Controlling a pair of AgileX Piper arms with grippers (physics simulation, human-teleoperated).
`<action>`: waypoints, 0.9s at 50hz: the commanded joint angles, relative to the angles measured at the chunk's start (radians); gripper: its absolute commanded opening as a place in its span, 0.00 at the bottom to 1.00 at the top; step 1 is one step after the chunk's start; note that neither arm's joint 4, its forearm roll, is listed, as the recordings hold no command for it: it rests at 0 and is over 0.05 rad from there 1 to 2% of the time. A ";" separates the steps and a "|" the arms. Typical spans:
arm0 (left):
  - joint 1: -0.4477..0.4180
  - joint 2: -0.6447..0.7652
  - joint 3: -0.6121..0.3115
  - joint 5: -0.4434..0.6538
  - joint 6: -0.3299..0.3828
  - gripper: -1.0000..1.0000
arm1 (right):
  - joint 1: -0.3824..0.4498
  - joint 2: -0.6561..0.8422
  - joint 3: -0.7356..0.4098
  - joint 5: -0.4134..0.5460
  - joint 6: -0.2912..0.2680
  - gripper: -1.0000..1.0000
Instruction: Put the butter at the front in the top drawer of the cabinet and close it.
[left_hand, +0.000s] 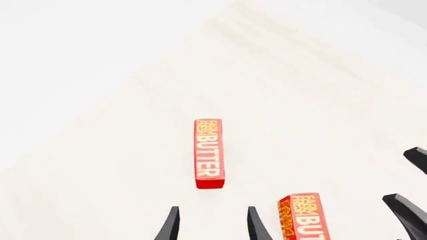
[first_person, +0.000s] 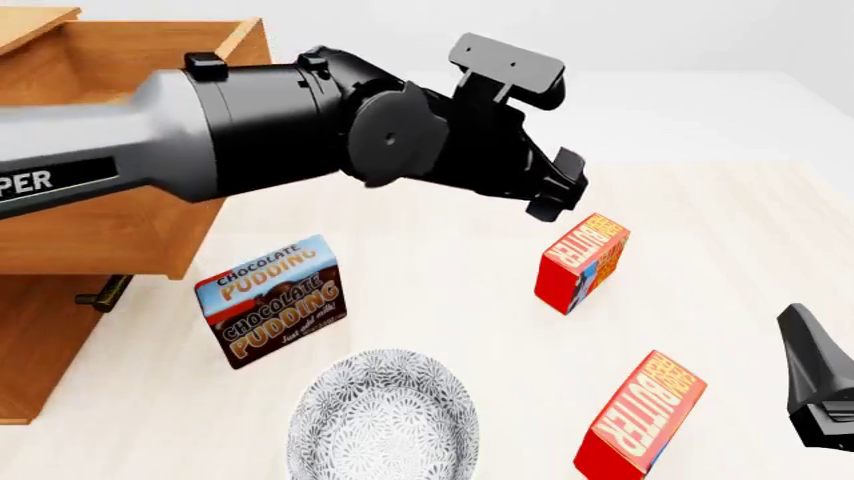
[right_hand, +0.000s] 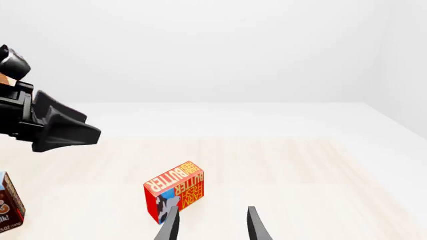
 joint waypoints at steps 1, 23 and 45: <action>0.000 0.069 -0.045 -0.020 -0.026 1.00 | 0.000 0.000 0.001 0.000 -0.001 1.00; -0.008 0.202 -0.098 -0.075 -0.098 1.00 | 0.000 -0.001 0.001 -0.001 -0.001 1.00; 0.000 0.291 -0.148 -0.097 -0.128 1.00 | 0.000 -0.001 0.001 -0.001 -0.001 1.00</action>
